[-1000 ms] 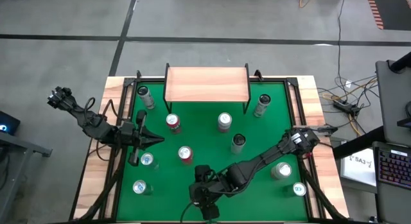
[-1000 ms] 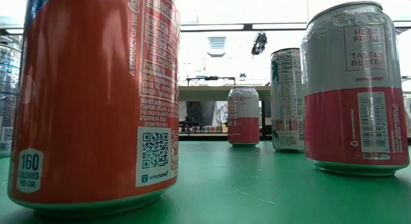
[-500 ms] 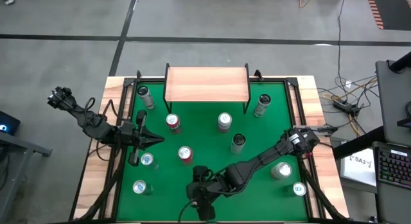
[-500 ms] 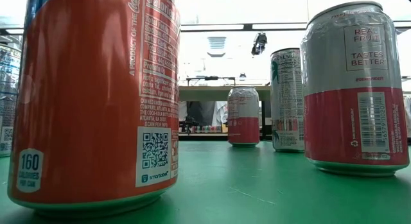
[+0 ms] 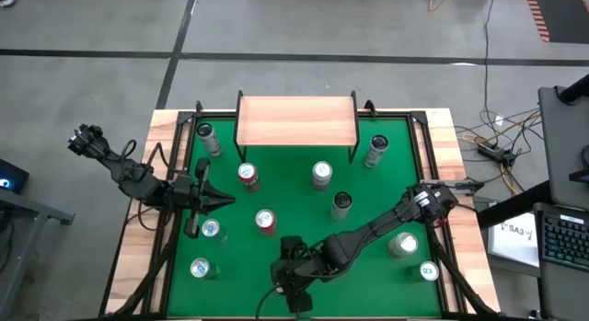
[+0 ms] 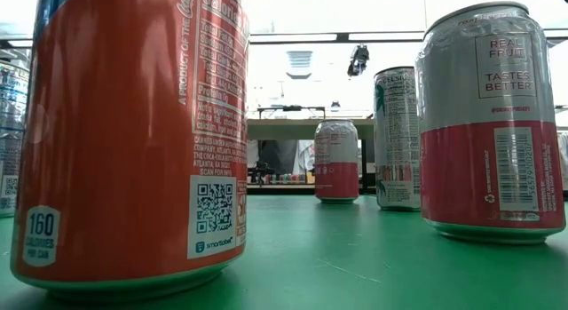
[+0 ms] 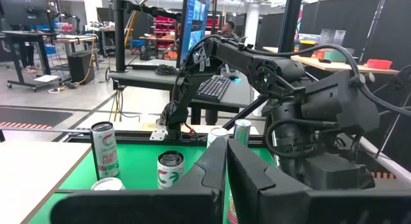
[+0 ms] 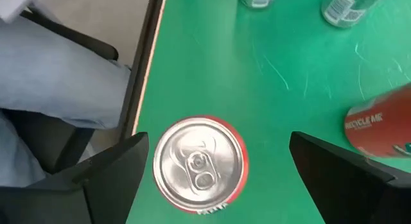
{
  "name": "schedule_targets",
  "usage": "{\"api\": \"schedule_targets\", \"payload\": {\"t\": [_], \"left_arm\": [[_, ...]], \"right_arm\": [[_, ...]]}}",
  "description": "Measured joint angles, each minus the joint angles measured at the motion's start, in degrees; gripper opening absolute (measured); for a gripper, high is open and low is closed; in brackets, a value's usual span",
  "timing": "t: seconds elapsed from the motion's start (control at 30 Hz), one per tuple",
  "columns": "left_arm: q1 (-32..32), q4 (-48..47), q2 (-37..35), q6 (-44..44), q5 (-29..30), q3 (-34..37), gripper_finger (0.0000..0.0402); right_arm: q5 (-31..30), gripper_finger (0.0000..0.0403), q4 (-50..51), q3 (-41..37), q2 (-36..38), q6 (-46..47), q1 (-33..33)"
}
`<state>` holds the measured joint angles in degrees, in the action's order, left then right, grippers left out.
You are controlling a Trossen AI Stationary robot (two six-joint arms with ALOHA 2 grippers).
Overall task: Place canned beverage on shelf
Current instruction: Put the bottom orange soda can on the shelf
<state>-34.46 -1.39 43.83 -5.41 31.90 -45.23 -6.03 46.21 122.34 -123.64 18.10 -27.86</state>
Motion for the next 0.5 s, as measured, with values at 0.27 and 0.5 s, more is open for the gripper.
{"api": "schedule_targets", "payload": {"t": [0.27,0.5], "left_arm": [[0.0,0.04,0.0,0.0,0.0,0.0,0.0],[0.0,0.02,0.02,0.02,0.0,0.0,0.0]], "right_arm": [[0.05,0.037,0.18,-0.22,-0.35,-1.63,-0.44],[0.05,0.0364,0.49,-1.04,-0.35,-1.65,-0.79]]}}
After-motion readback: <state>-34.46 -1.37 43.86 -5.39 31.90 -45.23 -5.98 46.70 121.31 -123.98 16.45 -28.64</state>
